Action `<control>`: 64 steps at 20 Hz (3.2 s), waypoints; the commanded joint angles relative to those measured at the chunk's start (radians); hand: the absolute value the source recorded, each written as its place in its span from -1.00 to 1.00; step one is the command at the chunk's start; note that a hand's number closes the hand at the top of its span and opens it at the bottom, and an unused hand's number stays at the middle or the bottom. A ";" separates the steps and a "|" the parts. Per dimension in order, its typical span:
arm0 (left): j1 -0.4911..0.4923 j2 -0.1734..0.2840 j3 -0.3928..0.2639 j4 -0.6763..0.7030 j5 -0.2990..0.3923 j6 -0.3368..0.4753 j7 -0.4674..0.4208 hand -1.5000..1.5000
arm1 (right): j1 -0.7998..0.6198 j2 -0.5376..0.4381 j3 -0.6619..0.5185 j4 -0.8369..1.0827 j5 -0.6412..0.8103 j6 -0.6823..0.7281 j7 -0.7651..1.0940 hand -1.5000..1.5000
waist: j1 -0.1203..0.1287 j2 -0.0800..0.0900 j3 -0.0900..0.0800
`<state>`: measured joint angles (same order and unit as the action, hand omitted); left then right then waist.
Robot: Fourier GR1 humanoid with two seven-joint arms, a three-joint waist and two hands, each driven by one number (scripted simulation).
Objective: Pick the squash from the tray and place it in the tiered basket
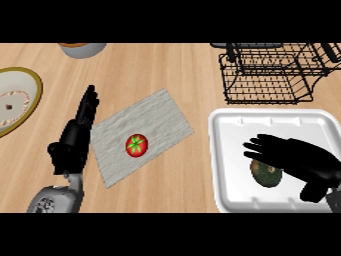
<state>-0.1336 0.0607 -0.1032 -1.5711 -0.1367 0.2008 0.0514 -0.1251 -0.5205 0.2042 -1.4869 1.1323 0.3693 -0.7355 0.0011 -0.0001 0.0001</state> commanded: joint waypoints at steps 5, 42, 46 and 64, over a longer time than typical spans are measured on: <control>0.011 0.029 0.059 -0.004 0.038 -0.054 -0.015 0.00 | -0.040 0.053 0.003 0.068 0.027 0.046 -0.014 -1.00 | 0.003 0.000 0.000; 0.014 -0.023 0.020 0.015 -0.017 -0.035 -0.016 0.00 | -0.379 0.520 -0.016 -0.218 0.334 0.268 1.450 1.00 | 0.001 -0.006 -0.001; 0.033 -0.034 0.012 0.001 -0.031 -0.018 -0.021 0.00 | -0.500 0.520 -0.068 -0.394 0.304 0.445 1.498 1.00 | -0.007 -0.008 -0.001; -0.016 -0.021 0.058 0.022 0.003 -0.050 -0.003 0.00 | -0.894 0.472 -0.397 -0.128 0.095 0.344 1.561 1.00 | 0.006 0.001 0.000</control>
<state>-0.1400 0.0329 -0.0700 -1.5550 -0.1583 0.1655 0.0388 -1.0022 -0.0269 -0.1823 -1.6993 1.2300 0.7947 0.8249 0.0086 -0.0003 -0.0005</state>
